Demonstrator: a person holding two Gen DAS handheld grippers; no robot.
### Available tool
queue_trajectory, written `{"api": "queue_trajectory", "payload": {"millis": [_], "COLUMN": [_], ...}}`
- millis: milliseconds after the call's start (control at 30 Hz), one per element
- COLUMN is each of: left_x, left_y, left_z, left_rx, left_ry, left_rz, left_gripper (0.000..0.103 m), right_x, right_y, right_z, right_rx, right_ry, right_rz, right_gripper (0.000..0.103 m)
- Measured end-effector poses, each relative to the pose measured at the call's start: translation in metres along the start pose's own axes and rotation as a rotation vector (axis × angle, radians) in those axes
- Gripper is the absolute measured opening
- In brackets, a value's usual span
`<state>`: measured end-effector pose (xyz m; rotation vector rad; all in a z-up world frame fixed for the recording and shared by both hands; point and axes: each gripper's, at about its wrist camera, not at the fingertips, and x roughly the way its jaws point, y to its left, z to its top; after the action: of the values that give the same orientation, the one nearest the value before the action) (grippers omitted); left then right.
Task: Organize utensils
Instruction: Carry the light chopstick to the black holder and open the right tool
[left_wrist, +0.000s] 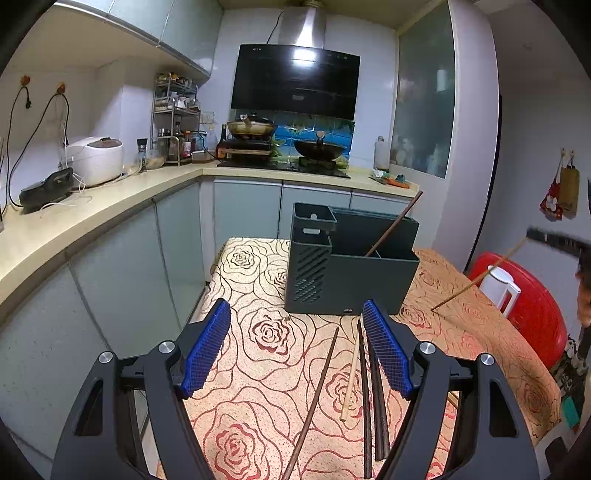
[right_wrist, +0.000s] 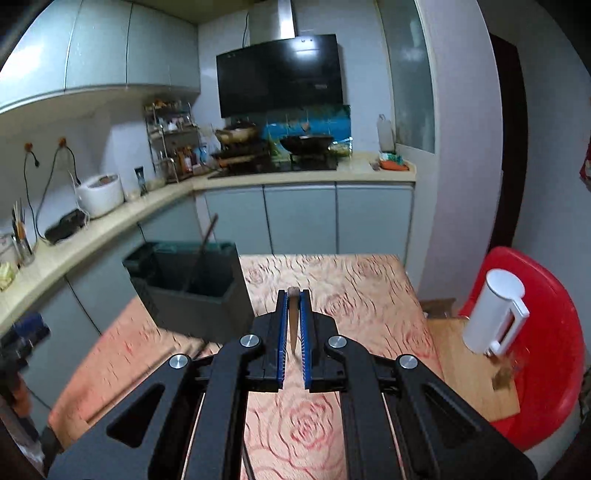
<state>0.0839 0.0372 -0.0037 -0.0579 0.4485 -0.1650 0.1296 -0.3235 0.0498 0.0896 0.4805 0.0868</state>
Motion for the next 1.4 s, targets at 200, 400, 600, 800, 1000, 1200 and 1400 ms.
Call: {"api": "queue_trajectory", "payload": {"millis": [200,400,600,800,1000,1200,1400], "left_x": [0.011,0.018,0.024,0.026,0.028,0.03,0.03], "left_y": [-0.004,-0.004,-0.003,-0.003,-0.004,-0.006,-0.004], "left_z": [-0.01,-0.017,-0.023,-0.023,-0.025,-0.027,-0.027], "left_rx": [0.02,0.022,0.033,0.031,0.04,0.046,0.042], "left_ry": [0.037,0.066,0.084,0.09,0.098,0.107,0.111], "left_rz": [-0.003,-0.005,-0.001,-0.003,-0.006,-0.009,-0.007], "left_gripper": [0.072,0.072,0.072,0.072,0.072,0.072,0.072], "right_x": [0.004,-0.005,-0.007,-0.001,0.043,0.1,0.12], "right_y": [0.019,0.042,0.058,0.07,0.078,0.079,0.073], "right_z": [0.039,0.084,0.118,0.132,0.129,0.105,0.091], "right_rx": [-0.013,-0.039,-0.064,-0.082,-0.06,0.0,0.025], "right_ry": [-0.008,-0.048,-0.069,-0.063,0.04,0.191,0.216], "right_rz": [0.06,0.132,0.155,0.163,0.191,0.241,0.207], "right_gripper": [0.007,0.007,0.007,0.007,0.007,0.007,0.018]}}
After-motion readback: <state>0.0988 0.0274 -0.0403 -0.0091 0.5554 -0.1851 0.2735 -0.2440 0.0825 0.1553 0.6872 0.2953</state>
